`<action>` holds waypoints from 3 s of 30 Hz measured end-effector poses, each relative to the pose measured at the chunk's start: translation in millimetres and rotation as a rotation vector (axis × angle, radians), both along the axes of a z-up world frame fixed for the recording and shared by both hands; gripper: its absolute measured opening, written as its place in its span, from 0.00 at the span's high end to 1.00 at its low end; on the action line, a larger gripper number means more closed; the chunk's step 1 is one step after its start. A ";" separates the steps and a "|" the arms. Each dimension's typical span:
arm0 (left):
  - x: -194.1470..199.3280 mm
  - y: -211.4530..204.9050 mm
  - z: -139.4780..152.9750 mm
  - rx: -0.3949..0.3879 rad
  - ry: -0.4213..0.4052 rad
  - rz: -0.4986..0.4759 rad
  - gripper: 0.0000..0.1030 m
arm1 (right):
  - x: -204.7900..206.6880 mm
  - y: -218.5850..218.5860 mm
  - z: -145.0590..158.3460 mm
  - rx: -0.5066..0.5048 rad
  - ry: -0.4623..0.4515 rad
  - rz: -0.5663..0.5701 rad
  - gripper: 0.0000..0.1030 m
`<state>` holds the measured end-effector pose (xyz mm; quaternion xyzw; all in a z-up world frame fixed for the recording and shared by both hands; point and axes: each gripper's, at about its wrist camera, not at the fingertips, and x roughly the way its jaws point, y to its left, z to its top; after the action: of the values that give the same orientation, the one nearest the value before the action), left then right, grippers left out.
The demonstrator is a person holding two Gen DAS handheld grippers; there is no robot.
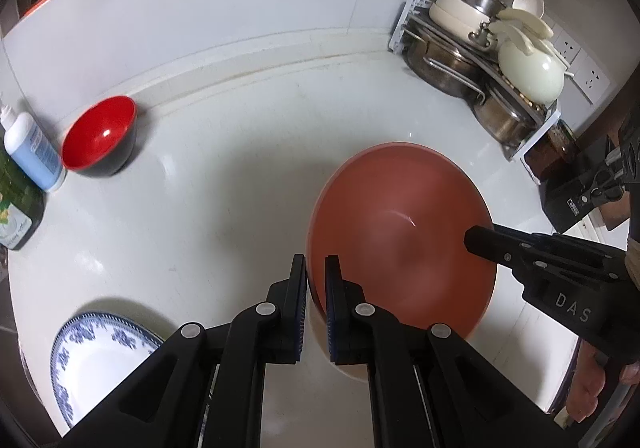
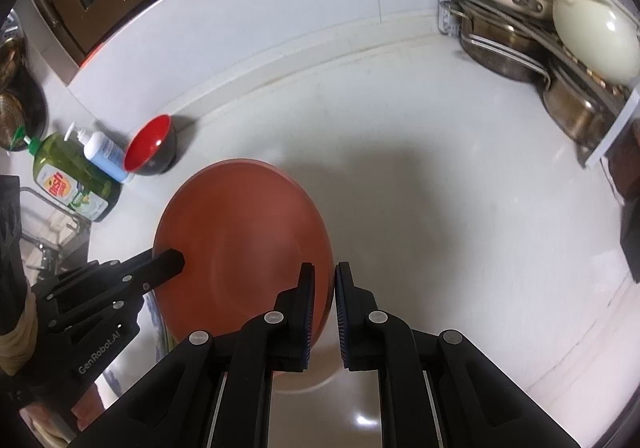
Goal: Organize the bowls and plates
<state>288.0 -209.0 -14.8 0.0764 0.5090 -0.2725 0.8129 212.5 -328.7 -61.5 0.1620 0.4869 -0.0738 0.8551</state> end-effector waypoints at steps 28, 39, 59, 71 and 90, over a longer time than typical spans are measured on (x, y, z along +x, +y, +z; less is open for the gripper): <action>-18.1 0.4 -48.4 0.050 0.110 0.033 0.90 | -7.2 -6.5 -45.7 0.039 0.113 0.029 0.88; -15.2 2.7 -54.5 0.042 0.123 0.027 0.81 | -3.3 -0.5 -52.5 0.030 0.131 0.043 0.87; -0.8 47.4 -13.5 0.031 -0.046 0.098 0.37 | 7.8 27.5 -7.7 -0.067 0.003 0.086 0.59; 28.9 110.0 8.1 0.056 -0.135 0.224 0.24 | 55.4 79.0 20.8 -0.113 -0.080 0.173 0.53; 98.0 173.0 29.9 0.136 -0.232 0.354 0.18 | 152.2 137.4 43.2 -0.160 -0.094 0.314 0.45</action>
<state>386.1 -36.0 15.1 0.0712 0.4348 -0.0799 0.8941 364.7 -191.4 -18.3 0.0188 0.4581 0.0297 0.8882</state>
